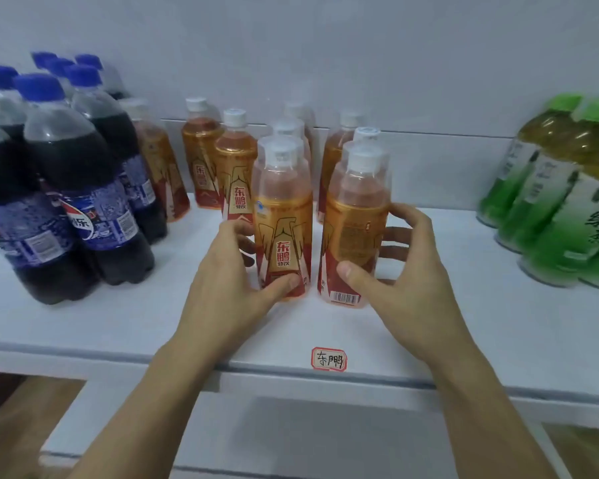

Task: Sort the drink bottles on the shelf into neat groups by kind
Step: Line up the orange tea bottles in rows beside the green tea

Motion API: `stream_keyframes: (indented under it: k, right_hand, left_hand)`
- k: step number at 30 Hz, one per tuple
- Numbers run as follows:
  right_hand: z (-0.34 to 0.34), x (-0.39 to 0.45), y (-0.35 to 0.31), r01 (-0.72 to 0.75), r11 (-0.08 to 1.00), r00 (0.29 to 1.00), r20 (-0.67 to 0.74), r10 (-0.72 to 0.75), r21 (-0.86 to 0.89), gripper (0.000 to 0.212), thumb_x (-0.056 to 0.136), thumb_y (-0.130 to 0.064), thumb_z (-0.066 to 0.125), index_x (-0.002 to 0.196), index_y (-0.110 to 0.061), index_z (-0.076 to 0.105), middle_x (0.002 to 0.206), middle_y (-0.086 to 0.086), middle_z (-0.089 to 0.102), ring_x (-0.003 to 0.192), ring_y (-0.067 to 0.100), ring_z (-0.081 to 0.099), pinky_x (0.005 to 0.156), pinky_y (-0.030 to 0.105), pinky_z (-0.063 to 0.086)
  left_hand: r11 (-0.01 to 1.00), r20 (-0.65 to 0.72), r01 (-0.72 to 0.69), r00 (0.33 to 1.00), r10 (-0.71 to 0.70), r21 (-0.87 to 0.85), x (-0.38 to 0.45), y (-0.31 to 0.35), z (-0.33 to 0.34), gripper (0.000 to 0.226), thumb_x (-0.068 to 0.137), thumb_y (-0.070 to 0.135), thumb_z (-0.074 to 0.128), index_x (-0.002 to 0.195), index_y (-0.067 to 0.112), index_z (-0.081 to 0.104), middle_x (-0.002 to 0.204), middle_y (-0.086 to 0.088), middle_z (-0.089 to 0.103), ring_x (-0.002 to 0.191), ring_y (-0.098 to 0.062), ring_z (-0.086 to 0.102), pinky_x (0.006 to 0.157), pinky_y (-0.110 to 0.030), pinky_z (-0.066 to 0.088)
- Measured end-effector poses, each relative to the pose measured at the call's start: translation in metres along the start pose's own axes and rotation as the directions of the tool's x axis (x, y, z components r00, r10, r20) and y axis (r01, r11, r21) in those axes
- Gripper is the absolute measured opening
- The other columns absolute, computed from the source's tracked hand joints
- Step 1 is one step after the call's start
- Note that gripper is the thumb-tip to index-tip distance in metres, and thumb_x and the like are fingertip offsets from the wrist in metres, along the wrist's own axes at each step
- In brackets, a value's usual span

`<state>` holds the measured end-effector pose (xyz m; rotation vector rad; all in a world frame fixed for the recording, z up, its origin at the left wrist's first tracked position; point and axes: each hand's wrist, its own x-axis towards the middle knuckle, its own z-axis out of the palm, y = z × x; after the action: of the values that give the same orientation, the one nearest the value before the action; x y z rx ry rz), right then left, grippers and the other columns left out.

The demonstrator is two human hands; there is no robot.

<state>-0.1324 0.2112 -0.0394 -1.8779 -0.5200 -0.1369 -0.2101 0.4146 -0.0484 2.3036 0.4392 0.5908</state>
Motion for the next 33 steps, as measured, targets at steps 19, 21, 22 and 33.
stream_keyframes:
  k: [19,21,22,33]
  right_hand:
    - [0.066,0.004,-0.028,0.059,0.993,0.997,-0.044,-0.064,-0.106,0.075,0.074,-0.043,0.088,0.134,-0.038,0.043,0.128,-0.013,0.060,0.113,0.007,0.060,0.097,0.030,0.055]
    - [0.080,0.007,-0.032,0.073,0.992,0.996,-0.044,-0.078,-0.103,0.077,0.074,-0.042,0.088,0.136,-0.034,0.043,0.130,-0.009,0.059,0.115,0.011,0.060,0.099,0.033,0.054]
    - [0.085,0.008,-0.033,0.080,0.992,0.995,-0.048,-0.085,-0.100,0.078,0.074,-0.042,0.088,0.137,-0.032,0.043,0.130,-0.008,0.059,0.116,0.012,0.059,0.099,0.033,0.054]
    - [0.067,0.007,-0.023,0.137,0.988,0.990,-0.026,-0.136,0.065,0.058,0.080,-0.034,0.085,0.125,-0.040,0.048,0.111,-0.019,0.061,0.099,-0.001,0.063,0.071,0.006,0.050]
  left_hand:
    - [0.996,-0.086,-0.068,0.994,0.062,-0.064,0.010,-0.054,-0.034,0.071,0.081,0.035,0.083,0.139,0.036,0.042,0.115,0.030,0.061,0.107,0.000,0.061,0.087,-0.022,0.049]
    - [0.997,-0.149,-0.072,0.987,0.066,-0.035,0.009,-0.055,-0.036,0.075,0.081,0.033,0.083,0.142,0.035,0.039,0.111,0.033,0.060,0.103,0.003,0.059,0.082,-0.008,0.042]
    - [0.997,-0.182,-0.073,0.981,0.069,-0.012,0.008,-0.055,-0.035,0.078,0.082,0.032,0.082,0.146,0.033,0.037,0.113,0.032,0.060,0.103,0.003,0.057,0.081,-0.006,0.039]
    - [0.999,-0.313,-0.021,0.949,0.034,0.045,-0.009,-0.050,-0.033,0.057,0.085,0.031,0.075,0.133,0.022,0.044,0.117,0.003,0.054,0.099,-0.013,0.058,0.073,-0.018,0.041]
